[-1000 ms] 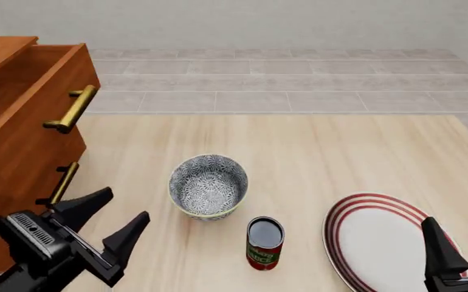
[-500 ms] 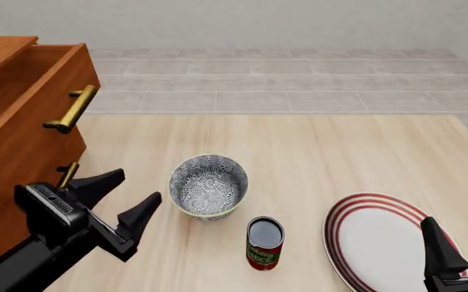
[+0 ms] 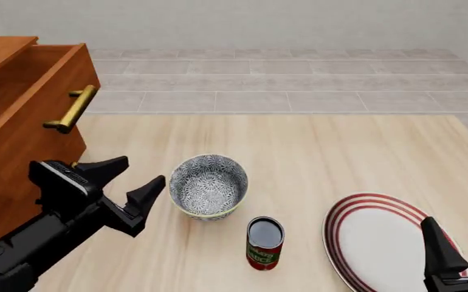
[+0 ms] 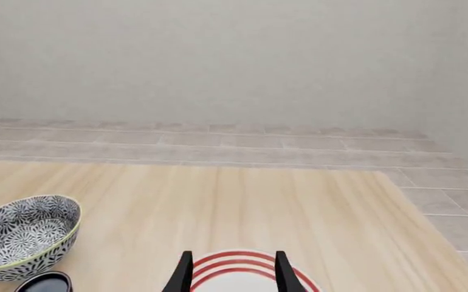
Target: Put the bowl on top of the cabinet.
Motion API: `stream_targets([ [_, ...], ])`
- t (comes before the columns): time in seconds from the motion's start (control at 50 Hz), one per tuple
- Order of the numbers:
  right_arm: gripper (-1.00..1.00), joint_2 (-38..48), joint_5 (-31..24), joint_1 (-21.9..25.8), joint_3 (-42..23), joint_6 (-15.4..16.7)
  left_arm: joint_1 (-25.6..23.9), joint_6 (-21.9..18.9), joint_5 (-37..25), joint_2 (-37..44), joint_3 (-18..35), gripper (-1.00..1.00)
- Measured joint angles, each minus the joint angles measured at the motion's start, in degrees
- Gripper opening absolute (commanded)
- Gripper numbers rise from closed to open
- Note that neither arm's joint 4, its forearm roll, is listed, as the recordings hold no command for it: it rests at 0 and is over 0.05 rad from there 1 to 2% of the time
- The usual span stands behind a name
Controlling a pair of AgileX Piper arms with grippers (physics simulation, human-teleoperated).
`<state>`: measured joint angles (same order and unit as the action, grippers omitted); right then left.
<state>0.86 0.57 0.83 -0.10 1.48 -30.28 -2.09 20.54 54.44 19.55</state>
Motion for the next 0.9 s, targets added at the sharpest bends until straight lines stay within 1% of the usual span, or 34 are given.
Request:
stream_targets([
  [0.36, 1.0, 1.01, 0.85, -0.23, 0.0, 0.04, -0.65, 1.57, -1.62, 5.68, 3.4, 1.0],
  [0.52, 1.0, 1.4, 1.2, -0.27, -0.01, 0.06, -0.97, 2.88, -2.31, 7.4, 4.57, 1.0],
  [0.9, 1.0, 1.68, 1.41, -0.39, 0.0, 0.22, 0.63, 5.67, -3.84, 10.86, 7.03, 1.0],
])
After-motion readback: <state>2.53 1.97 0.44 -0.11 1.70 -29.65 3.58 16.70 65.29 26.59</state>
